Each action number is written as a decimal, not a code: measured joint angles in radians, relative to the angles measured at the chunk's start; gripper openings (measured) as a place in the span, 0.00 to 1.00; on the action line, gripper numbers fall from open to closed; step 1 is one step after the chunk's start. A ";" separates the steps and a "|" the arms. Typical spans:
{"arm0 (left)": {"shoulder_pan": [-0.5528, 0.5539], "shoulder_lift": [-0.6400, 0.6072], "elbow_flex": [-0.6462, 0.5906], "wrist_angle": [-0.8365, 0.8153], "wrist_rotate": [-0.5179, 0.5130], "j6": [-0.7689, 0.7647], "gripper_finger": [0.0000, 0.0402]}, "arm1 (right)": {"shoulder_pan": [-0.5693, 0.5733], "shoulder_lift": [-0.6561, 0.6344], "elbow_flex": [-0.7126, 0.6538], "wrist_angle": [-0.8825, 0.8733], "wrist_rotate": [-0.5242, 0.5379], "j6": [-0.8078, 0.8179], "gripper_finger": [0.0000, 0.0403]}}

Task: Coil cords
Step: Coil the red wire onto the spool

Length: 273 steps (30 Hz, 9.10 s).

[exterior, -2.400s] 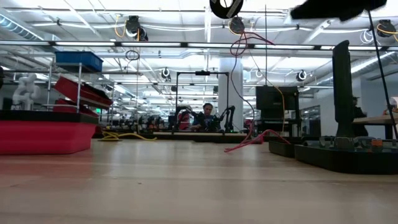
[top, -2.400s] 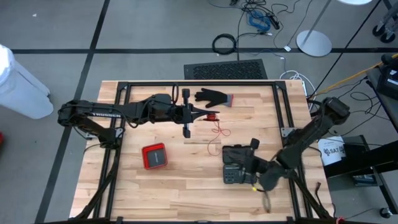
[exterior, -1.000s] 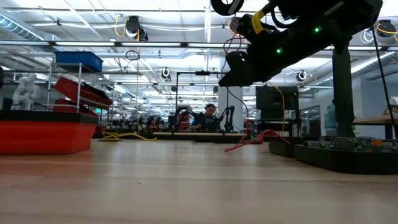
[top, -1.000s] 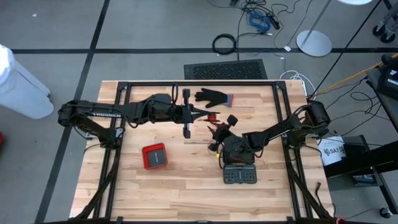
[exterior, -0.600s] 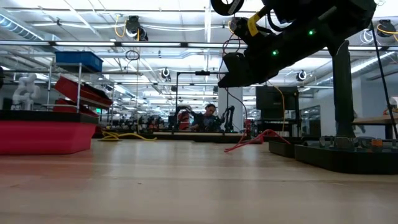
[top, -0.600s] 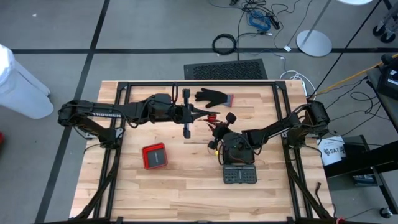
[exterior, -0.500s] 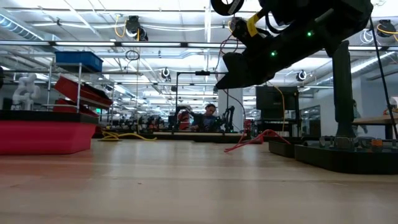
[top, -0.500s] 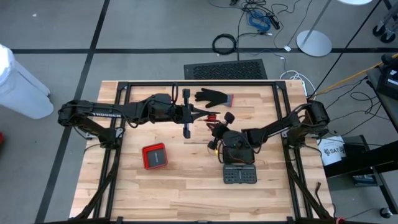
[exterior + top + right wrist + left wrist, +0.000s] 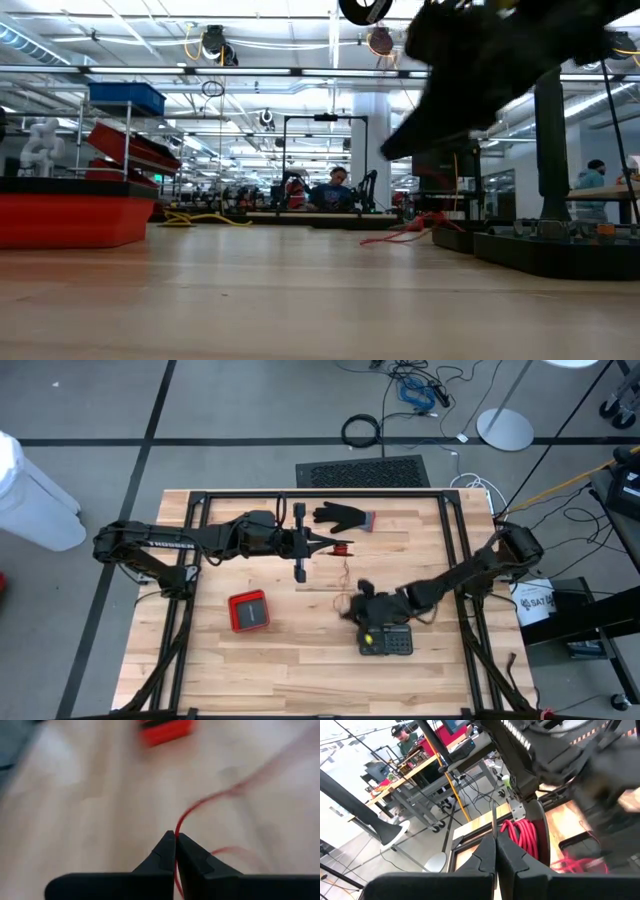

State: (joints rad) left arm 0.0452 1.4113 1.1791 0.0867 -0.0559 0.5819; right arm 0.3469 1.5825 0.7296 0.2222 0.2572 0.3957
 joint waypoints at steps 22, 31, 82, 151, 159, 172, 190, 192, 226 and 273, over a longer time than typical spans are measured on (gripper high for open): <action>0.000 0.000 0.000 -0.003 -0.006 0.000 0.00 | 0.526 -0.253 0.000 -0.206 -0.342 1.064 0.00; 0.000 0.000 0.000 -0.018 -0.007 0.000 0.00 | 0.657 -0.305 0.000 -0.250 -0.392 1.483 0.00; 0.000 0.000 0.000 -0.027 -0.016 -0.021 0.00 | 0.401 -0.215 0.071 -0.586 0.751 0.479 0.31; 0.018 0.108 -0.002 -0.028 -0.026 -0.003 0.00 | -0.074 -0.036 0.173 0.384 0.611 -0.524 0.00; 0.020 0.098 -0.001 -0.066 -0.058 0.006 0.00 | 0.007 -0.098 0.208 0.088 0.872 -0.468 0.00; 0.015 0.094 0.000 -0.071 -0.022 -0.015 0.00 | 0.021 -0.205 0.208 -0.539 0.956 0.022 0.00; 0.024 0.090 -0.001 0.165 0.108 -0.126 0.00 | -0.002 -0.177 0.203 -0.497 0.954 -0.037 0.09; 0.024 0.094 -0.001 0.194 0.109 -0.130 0.00 | 0.003 -0.177 0.204 -0.473 0.951 -0.050 0.10; 0.034 0.155 -0.261 0.803 0.151 -0.238 0.00 | 0.064 -0.044 0.204 -0.374 1.046 0.053 0.02; 0.053 0.356 -0.260 1.124 0.176 -0.279 0.00 | 0.015 -0.048 0.207 -0.259 0.836 0.130 0.00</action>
State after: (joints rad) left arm 0.0978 1.7672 0.9192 1.2103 0.1201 0.3029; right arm 0.3624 1.5341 0.9364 -0.0365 1.0928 0.5261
